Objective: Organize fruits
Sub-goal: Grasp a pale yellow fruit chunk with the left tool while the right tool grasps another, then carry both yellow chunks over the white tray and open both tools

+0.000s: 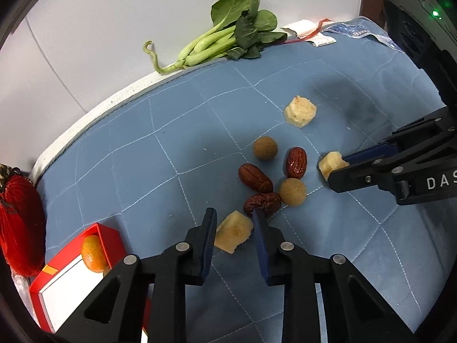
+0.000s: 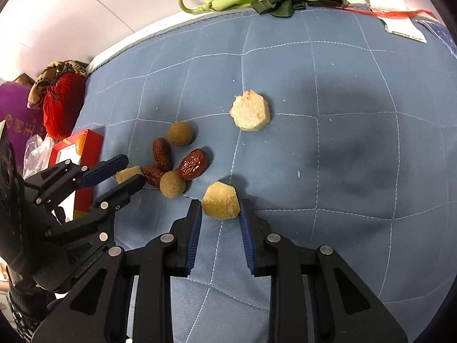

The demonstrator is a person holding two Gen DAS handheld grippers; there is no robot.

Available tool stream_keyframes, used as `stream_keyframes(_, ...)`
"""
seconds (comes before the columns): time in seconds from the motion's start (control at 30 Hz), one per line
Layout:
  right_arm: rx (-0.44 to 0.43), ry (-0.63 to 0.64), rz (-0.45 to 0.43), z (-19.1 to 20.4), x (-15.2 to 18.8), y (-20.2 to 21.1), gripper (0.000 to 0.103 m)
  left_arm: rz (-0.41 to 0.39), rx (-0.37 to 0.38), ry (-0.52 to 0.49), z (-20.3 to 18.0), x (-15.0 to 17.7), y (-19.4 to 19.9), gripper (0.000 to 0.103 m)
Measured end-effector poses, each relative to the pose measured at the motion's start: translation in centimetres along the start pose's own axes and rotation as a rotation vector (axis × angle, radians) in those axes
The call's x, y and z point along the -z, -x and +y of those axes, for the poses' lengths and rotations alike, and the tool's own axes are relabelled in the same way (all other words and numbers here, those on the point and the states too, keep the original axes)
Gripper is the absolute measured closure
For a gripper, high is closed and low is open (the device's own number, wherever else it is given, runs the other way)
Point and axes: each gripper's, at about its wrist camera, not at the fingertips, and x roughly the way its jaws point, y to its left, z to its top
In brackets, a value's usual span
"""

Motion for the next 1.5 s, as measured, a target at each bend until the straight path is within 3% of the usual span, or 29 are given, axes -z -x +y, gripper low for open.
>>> stream_keyframes(0.1, 0.001, -0.003, 0.0, 0.0, 0.0, 0.1, 0.078, 0.011, 0.011, 0.001, 0.0, 0.1, 0.0, 0.083)
stream_keyframes(0.37, -0.031, -0.018, -0.012, 0.1, -0.3, 0.6, 0.078, 0.01, 0.024, 0.047, 0.5, 0.5, 1.0, 0.083)
stream_keyframes(0.8, -0.142, -0.023, -0.039, 2.3, -0.4, 1.4, 0.078, -0.079, -0.01, 0.151, 4.0, 2.2, 6.0, 0.083)
stream_keyframes(0.97, -0.226, 0.04, -0.053, 5.4, -0.3, 1.3, 0.078, -0.119, -0.069, 0.279, 6.7, 4.4, 9.7, 0.083)
stream_keyframes(1.23, -0.329, 0.253, -0.085, 13.9, 1.7, 0.3, 0.078, -0.132, -0.158, 0.535, 10.2, 10.2, 13.6, 0.083)
stream_keyframes(1.4, -0.356, 0.38, -0.091, 17.9, 3.9, -0.5, 0.078, -0.095, -0.212, 0.672, 11.0, 14.1, 14.3, 0.083)
stream_keyframes(1.5, -0.337, 0.422, -0.077, 19.3, 4.8, -1.7, 0.078, -0.037, -0.269, 0.702, 11.0, 15.5, 13.5, 0.083)
